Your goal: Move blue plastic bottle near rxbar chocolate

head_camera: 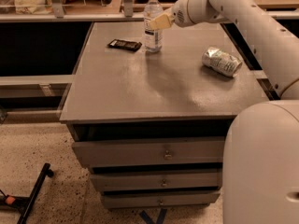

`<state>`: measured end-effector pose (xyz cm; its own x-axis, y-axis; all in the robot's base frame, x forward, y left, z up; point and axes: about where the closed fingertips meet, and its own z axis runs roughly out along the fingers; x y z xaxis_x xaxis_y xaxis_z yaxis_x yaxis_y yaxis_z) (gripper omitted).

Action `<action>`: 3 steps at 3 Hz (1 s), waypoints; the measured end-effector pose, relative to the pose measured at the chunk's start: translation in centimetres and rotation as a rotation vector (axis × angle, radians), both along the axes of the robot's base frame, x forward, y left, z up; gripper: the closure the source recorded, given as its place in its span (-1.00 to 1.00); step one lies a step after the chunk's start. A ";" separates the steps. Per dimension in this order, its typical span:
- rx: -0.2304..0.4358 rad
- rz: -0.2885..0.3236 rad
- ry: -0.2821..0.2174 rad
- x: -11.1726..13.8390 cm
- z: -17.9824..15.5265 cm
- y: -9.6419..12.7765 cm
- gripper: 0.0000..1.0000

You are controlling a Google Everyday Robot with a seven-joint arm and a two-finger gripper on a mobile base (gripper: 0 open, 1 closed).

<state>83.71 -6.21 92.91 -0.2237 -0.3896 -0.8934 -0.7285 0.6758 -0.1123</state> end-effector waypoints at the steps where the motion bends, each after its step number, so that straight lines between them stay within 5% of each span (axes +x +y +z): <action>1: 0.000 0.004 0.004 0.0 -0.3 0.3 0.66; 3: 0.000 0.012 0.010 0.1 -0.8 0.9 -0.27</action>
Offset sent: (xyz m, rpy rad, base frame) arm 0.0004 0.0028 -0.0024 0.0001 0.0034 0.0036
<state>83.84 -5.31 92.16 -0.2284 -0.3920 -0.8912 -0.7374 0.6673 -0.1046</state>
